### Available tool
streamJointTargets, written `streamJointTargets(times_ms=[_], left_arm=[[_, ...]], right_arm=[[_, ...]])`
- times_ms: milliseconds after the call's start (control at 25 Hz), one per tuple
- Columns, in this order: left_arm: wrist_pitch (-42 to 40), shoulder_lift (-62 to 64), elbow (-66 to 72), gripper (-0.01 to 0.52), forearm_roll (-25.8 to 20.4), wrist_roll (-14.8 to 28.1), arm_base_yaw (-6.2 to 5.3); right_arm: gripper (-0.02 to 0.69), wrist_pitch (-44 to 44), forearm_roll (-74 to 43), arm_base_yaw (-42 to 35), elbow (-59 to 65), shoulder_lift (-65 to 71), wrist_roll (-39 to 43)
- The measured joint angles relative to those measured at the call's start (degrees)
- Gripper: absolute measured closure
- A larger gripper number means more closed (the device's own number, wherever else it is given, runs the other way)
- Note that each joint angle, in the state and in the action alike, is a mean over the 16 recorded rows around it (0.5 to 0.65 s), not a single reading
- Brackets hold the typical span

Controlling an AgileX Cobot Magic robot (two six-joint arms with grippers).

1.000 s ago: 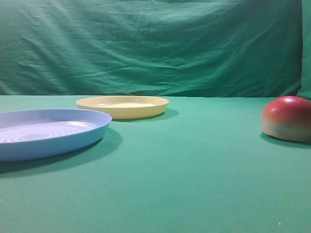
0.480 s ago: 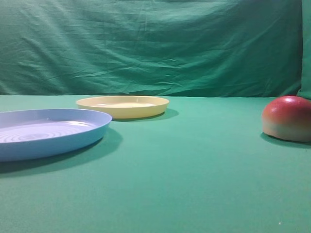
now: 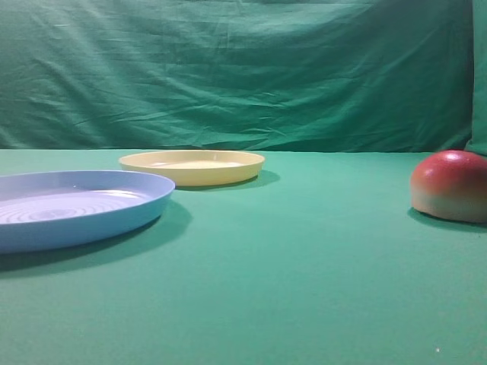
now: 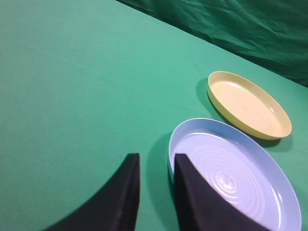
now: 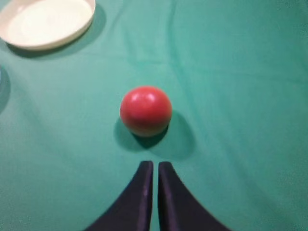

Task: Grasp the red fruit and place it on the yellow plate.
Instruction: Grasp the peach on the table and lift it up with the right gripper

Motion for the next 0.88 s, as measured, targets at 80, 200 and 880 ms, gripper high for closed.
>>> streamJointTargets(times_ms=[80, 200, 880], left_arm=[[0.00, 0.00, 0.00, 0.357, 0.00, 0.00, 0.00], [0.00, 0.00, 0.00, 0.357, 0.00, 0.00, 0.00], [0.00, 0.00, 0.00, 0.357, 0.00, 0.00, 0.00]], right_arm=[[0.665, 1.49, 0.20, 0.03, -1.86, 3.31, -1.22], [0.665, 2.85, 0.52, 0.30, -4.60, 8.01, -3.10], [0.433, 2.33, -0.13, 7.73, -18.64, 35.06, -9.08]])
